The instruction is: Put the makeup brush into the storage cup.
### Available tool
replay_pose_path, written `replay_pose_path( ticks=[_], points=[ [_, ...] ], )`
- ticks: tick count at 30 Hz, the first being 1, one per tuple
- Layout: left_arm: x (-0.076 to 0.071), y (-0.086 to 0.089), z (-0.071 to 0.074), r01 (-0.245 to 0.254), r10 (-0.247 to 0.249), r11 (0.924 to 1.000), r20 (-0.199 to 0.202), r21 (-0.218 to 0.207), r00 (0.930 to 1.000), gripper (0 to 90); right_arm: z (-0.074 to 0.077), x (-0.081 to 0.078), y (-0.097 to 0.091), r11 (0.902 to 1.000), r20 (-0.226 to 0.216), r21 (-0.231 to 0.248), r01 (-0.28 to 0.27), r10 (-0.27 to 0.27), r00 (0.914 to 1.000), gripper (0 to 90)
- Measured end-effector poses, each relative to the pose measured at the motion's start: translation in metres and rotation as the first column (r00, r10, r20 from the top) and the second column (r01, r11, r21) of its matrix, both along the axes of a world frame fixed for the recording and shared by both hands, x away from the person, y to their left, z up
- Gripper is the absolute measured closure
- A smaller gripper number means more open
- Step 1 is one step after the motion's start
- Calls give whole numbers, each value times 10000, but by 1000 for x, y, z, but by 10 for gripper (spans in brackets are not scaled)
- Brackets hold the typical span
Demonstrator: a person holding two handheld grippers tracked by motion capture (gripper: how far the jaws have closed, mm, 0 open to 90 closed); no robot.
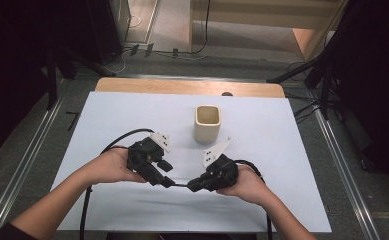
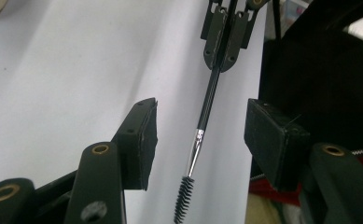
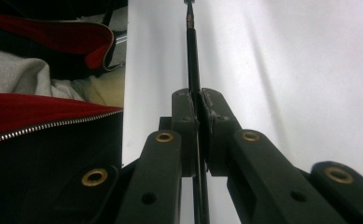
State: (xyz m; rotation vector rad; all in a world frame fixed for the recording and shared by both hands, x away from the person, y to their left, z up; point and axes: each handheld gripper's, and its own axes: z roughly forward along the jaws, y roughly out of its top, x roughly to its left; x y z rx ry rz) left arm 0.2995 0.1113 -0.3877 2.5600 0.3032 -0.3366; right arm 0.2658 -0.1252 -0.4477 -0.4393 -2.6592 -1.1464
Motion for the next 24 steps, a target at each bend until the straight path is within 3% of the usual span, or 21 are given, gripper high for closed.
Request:
replay_pose_path(
  ticks=[8, 13, 18, 24],
  points=[
    [0, 6, -2, -427, 413, 9982, -325, -425, 9986, 446, -2, -6, -10, 9979, -246, -34, 641, -642, 9976, 866],
    [0, 8, -6, -904, 867, 9936, -564, -671, 9946, 446, -4, -7, -18, 9911, -464, -113, 1324, -1328, 9901, 866],
    [0, 13, -10, -1543, 1460, 9815, -780, -1130, 9862, 446, -7, -8, -24, 9807, -552, -136, 1948, -1953, 9792, 866],
    [-3, 19, -14, -2151, 2077, 9646, -633, -1526, 9762, 446, -7, -9, -31, 9633, -498, -54, 2685, -2685, 9620, 866]
  ],
)
